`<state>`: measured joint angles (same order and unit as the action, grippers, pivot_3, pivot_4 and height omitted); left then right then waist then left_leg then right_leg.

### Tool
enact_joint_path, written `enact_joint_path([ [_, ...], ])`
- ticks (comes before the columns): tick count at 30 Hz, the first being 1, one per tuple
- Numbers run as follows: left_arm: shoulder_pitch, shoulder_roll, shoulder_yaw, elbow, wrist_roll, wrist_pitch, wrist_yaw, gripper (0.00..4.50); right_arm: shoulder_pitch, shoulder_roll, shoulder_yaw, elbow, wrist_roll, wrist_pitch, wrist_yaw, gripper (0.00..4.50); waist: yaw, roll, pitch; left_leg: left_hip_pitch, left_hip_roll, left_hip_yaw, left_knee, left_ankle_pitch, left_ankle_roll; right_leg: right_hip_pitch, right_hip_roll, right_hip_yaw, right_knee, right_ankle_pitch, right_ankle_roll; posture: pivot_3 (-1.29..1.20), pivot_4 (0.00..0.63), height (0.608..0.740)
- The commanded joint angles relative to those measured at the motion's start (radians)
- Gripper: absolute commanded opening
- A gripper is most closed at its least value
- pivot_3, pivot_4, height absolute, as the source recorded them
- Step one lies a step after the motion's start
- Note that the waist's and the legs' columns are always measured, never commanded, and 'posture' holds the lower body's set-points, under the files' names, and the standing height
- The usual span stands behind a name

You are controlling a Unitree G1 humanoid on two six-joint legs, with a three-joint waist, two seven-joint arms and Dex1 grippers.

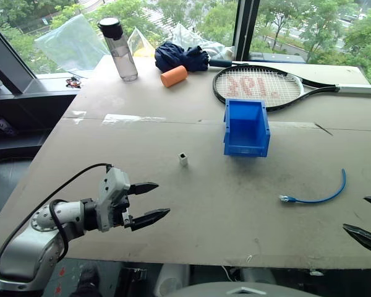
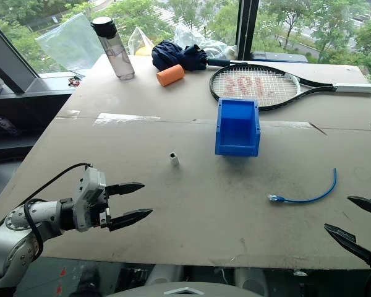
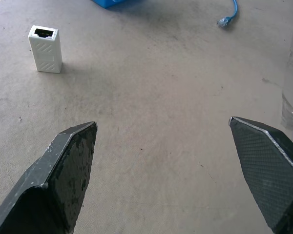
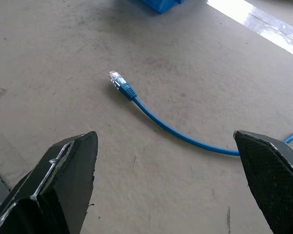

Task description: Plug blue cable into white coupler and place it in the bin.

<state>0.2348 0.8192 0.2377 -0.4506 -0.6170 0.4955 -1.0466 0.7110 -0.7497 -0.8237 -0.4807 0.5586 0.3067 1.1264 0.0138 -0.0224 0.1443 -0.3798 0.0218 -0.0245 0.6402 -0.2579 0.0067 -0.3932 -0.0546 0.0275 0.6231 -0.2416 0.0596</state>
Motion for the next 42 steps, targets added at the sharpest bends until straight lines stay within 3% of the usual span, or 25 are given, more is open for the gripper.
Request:
enact_joint_path([
  [1, -0.047, 0.010, 0.002, -0.060, -0.060, 0.033, -0.007, 4.39, -0.040, -0.017, -0.023, -0.083, 0.056, 0.063, -0.071, 4.50, 0.000, 0.000, 0.000, 0.000, 0.000, 0.000, 0.000, 0.000, 0.000, 0.000, 0.000, 0.000, 0.000, 0.000, 0.000, 0.00, 0.150, 0.740],
  [6, -0.172, 0.013, -0.093, -0.066, -0.081, 0.054, -0.050, 4.39, -0.186, -0.061, 0.108, -0.203, 0.099, 0.210, -0.213, 4.50, -0.001, 0.000, 0.000, 0.000, 0.000, 0.000, 0.002, 0.000, 0.000, 0.001, 0.001, 0.000, 0.001, 0.000, 0.000, 0.00, 0.150, 0.740],
  [15, -0.312, 0.015, -0.244, -0.100, -0.041, 0.035, -0.106, 4.39, -0.484, -0.376, 0.518, -0.012, -0.036, 0.295, -0.095, 4.50, -0.001, -0.002, 0.000, 0.000, -0.004, 0.000, 0.003, 0.000, 0.001, 0.001, 0.002, 0.000, 0.000, 0.003, -0.004, 0.00, 0.150, 0.740],
  [19, -0.370, 0.007, -0.301, -0.094, 0.000, 0.016, -0.117, 4.39, -0.625, -0.396, 0.711, 0.146, -0.146, 0.210, -0.021, 4.50, 0.001, -0.002, 0.000, -0.001, -0.004, -0.001, 0.005, 0.000, 0.001, 0.001, 0.002, -0.001, 0.001, 0.003, -0.004, 0.00, 0.150, 0.740],
  [23, -0.371, 0.005, -0.321, -0.128, 0.003, 0.011, -0.111, 4.39, -0.761, -0.331, 0.879, 0.299, -0.228, 0.181, 0.017, 4.50, -0.003, -0.003, 0.001, -0.001, -0.004, -0.001, 0.007, -0.001, 0.001, 0.003, 0.002, -0.001, 0.000, 0.003, -0.004, 0.00, 0.150, 0.740],
  [26, -0.353, 0.015, -0.302, -0.160, -0.011, 0.024, -0.090, 4.50, -0.818, -0.275, 0.928, 0.353, -0.268, 0.165, 0.002, 3.65, -0.012, -0.003, 0.001, 0.000, -0.003, -0.001, 0.007, -0.001, 0.002, 0.003, 0.003, -0.001, 0.002, 0.003, -0.004, 0.00, 0.150, 0.740],
  [28, -0.349, 0.015, -0.303, -0.170, -0.009, 0.030, -0.077, 4.50, -0.826, -0.262, 0.934, 0.371, -0.284, 0.144, 0.009, 2.82, -0.015, -0.004, 0.000, 0.000, -0.002, -0.002, 0.007, -0.001, 0.002, 0.003, 0.004, -0.001, 0.002, 0.003, -0.004, 0.00, 0.150, 0.740],
  [33, -0.313, 0.014, -0.287, -0.296, -0.056, 0.109, 0.025, 4.50, -0.779, -0.222, 0.916, 0.333, -0.296, 0.090, -0.001, 0.27, -0.021, -0.006, -0.002, 0.001, -0.001, -0.003, 0.007, -0.001, 0.002, 0.004, 0.005, -0.002, 0.003, 0.003, -0.004, 0.00, 0.150, 0.740],
  [37, -0.296, 0.034, -0.253, -0.369, -0.098, 0.169, 0.092, 4.50, -0.769, -0.178, 0.898, 0.235, -0.265, 0.121, -0.026, 0.13, -0.027, -0.006, -0.001, 0.001, 0.000, -0.003, 0.007, -0.001, 0.002, 0.004, 0.007, -0.002, 0.004, 0.003, -0.004, 0.00, 0.150, 0.740],
  [42, -0.284, 0.018, -0.191, -0.401, -0.196, 0.246, 0.193, 4.50, -0.860, -0.096, 0.968, 0.117, -0.283, 0.171, -0.075, 0.13, -0.027, -0.002, 0.000, 0.001, 0.001, -0.004, 0.007, -0.001, 0.002, 0.004, 0.007, -0.002, 0.004, 0.003, -0.004, 0.00, 0.150, 0.740],
])
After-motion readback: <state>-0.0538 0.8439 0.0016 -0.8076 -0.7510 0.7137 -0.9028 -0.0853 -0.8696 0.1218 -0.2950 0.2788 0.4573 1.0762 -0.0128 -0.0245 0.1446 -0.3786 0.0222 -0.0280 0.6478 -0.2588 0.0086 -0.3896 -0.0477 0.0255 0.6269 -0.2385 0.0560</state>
